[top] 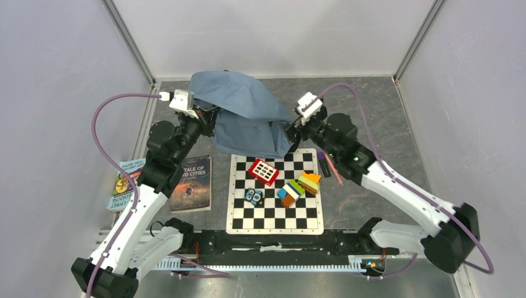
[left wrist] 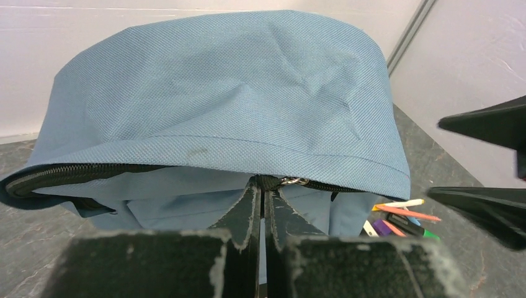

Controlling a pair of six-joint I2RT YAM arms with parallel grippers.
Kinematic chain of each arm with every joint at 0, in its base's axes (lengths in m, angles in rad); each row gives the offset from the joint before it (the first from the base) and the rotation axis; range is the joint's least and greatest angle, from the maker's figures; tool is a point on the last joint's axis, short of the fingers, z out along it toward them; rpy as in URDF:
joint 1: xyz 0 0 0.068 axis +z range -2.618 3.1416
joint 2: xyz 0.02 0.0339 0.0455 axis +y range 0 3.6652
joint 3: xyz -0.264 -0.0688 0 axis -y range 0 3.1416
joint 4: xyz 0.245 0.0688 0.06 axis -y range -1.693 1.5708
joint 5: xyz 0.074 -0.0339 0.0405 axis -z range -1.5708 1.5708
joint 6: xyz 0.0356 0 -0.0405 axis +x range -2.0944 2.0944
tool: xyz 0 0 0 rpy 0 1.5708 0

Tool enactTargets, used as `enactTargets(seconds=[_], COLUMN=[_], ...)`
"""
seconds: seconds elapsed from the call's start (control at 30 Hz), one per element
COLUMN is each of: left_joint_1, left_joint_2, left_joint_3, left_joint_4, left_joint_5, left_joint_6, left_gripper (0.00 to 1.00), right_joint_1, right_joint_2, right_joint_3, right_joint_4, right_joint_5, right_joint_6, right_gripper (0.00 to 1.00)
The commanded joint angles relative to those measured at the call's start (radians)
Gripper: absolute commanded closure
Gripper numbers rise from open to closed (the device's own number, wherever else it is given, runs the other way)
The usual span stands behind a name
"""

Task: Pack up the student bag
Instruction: Unzip the student bag at the center of the board.

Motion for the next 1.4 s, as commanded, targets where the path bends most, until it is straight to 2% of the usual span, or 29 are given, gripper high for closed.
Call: enactTargets(seconds=[0.0, 0.13, 0.3, 0.5, 0.63, 0.9, 0.97, 1.0, 1.13, 1.23, 1.37], left_joint_1=[0.006, 0.006, 0.005, 0.005, 0.005, 0.005, 0.006, 0.006, 0.007, 0.007, 0.011], left_joint_2=[0.008, 0.022, 0.024, 0.027, 0.031, 0.032, 0.034, 0.034, 0.03, 0.032, 0.035], left_joint_3=[0.013, 0.019, 0.015, 0.004, 0.003, 0.0, 0.001, 0.0, -0.002, -0.001, 0.014], left_joint_4=[0.058, 0.063, 0.068, 0.098, 0.101, 0.106, 0.106, 0.106, 0.107, 0.1, 0.063], left_joint_5=[0.054, 0.102, 0.101, 0.118, 0.123, 0.137, 0.139, 0.141, 0.13, 0.112, 0.051], left_joint_6=[-0.013, -0.031, -0.061, -0.117, -0.135, -0.143, -0.144, -0.144, -0.143, -0.151, -0.171], left_gripper=[0.98, 0.98, 0.98, 0.98, 0.98, 0.98, 0.98, 0.98, 0.98, 0.98, 0.98], right_joint_1=[0.019, 0.063, 0.124, 0.23, 0.255, 0.35, 0.374, 0.384, 0.425, 0.434, 0.435], right_joint_2=[-0.109, -0.145, -0.07, 0.045, 0.12, 0.234, 0.269, 0.287, 0.321, 0.309, 0.271], right_joint_3=[0.022, 0.037, 0.145, 0.291, 0.373, 0.445, 0.469, 0.482, 0.487, 0.455, 0.418], right_joint_4=[-0.028, 0.026, 0.025, -0.024, -0.071, -0.105, -0.098, -0.094, -0.041, -0.002, 0.009], right_joint_5=[-0.298, -0.345, -0.305, -0.114, -0.009, 0.266, 0.385, 0.447, 0.638, 0.703, 0.725], right_joint_6=[-0.003, -0.006, -0.041, -0.167, -0.208, -0.31, -0.336, -0.351, -0.422, -0.432, -0.411], right_gripper=[0.02, 0.02, 0.02, 0.02, 0.02, 0.02, 0.1, 0.18, 0.71, 0.98, 1.0])
